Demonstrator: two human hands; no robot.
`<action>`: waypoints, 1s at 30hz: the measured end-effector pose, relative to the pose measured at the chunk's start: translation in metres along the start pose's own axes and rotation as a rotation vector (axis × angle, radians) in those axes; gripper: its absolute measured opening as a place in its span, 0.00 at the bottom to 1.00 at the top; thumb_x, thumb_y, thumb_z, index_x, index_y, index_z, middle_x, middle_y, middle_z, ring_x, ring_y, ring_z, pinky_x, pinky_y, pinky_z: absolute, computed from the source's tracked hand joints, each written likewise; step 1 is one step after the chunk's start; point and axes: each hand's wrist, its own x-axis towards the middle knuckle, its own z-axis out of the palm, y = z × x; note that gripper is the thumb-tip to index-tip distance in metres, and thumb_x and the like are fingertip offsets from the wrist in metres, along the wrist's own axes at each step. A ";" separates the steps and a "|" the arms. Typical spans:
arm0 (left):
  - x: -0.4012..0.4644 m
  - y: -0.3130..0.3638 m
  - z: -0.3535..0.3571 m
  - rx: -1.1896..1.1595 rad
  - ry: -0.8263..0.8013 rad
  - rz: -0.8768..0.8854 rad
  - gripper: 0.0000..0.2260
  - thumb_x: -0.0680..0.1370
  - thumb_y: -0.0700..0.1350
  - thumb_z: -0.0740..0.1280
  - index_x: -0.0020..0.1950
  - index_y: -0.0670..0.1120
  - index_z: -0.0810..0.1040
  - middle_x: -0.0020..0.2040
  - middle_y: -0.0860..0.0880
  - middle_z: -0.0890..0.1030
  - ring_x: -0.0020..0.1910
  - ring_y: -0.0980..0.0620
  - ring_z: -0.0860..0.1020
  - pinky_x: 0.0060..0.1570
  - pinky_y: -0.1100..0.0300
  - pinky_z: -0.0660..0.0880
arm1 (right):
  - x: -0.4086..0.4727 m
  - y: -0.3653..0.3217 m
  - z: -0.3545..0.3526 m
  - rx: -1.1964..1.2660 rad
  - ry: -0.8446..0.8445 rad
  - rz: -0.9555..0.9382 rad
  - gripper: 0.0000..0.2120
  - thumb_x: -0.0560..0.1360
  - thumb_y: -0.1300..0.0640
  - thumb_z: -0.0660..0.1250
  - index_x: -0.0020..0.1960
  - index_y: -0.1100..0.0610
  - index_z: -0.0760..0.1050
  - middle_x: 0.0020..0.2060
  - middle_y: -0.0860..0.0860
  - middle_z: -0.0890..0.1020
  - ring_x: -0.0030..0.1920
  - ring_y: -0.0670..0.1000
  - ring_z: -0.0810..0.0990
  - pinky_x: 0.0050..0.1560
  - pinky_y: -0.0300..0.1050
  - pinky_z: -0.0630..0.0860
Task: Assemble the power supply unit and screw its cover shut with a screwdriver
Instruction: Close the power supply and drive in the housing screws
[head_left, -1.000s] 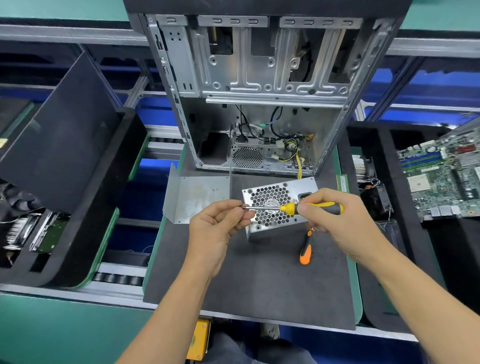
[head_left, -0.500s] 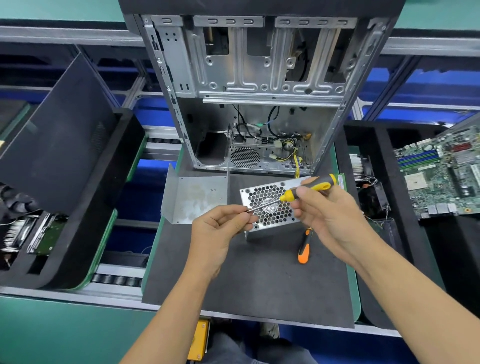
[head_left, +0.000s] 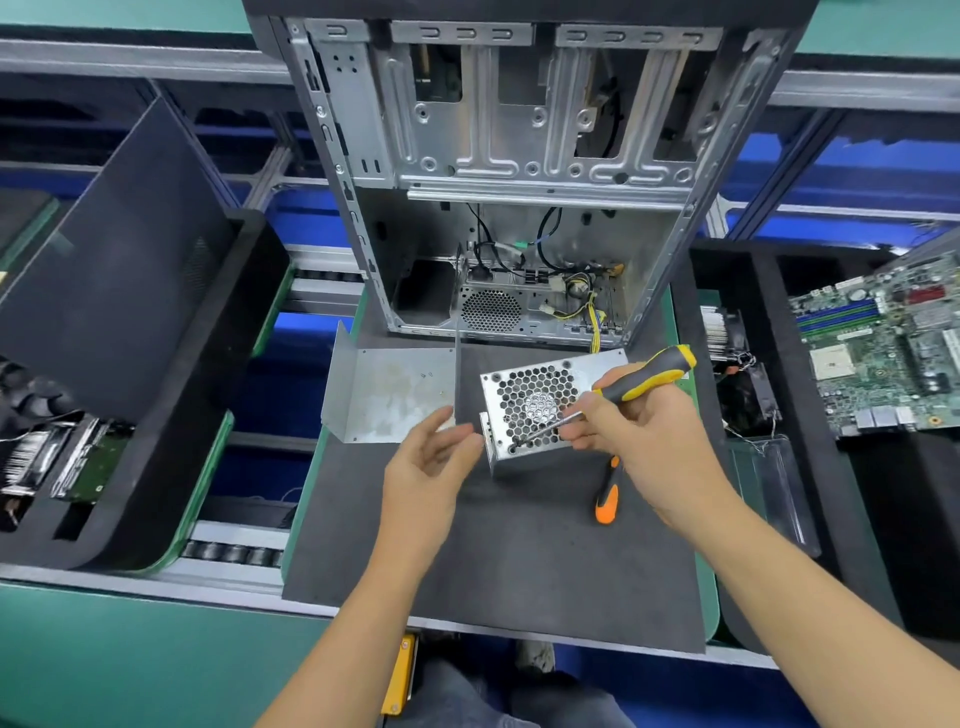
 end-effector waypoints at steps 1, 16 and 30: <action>0.000 -0.004 0.001 0.012 -0.016 -0.057 0.19 0.75 0.50 0.75 0.65 0.54 0.77 0.52 0.54 0.86 0.52 0.57 0.83 0.59 0.57 0.78 | -0.001 0.000 0.000 -0.044 -0.007 -0.017 0.04 0.78 0.64 0.68 0.46 0.59 0.74 0.37 0.57 0.85 0.41 0.57 0.86 0.41 0.46 0.82; 0.000 0.002 0.012 0.028 -0.086 -0.118 0.10 0.73 0.44 0.77 0.54 0.48 0.85 0.48 0.52 0.87 0.47 0.58 0.83 0.46 0.67 0.77 | -0.010 -0.008 0.010 -0.414 -0.009 -0.184 0.08 0.73 0.58 0.72 0.39 0.51 0.76 0.33 0.49 0.83 0.37 0.52 0.83 0.38 0.37 0.76; -0.003 0.013 0.021 0.171 -0.045 -0.106 0.02 0.74 0.42 0.74 0.41 0.46 0.85 0.35 0.53 0.82 0.33 0.60 0.75 0.35 0.68 0.71 | -0.011 -0.033 0.019 -0.664 -0.188 -0.368 0.06 0.72 0.52 0.72 0.43 0.48 0.74 0.37 0.43 0.81 0.40 0.46 0.82 0.45 0.48 0.78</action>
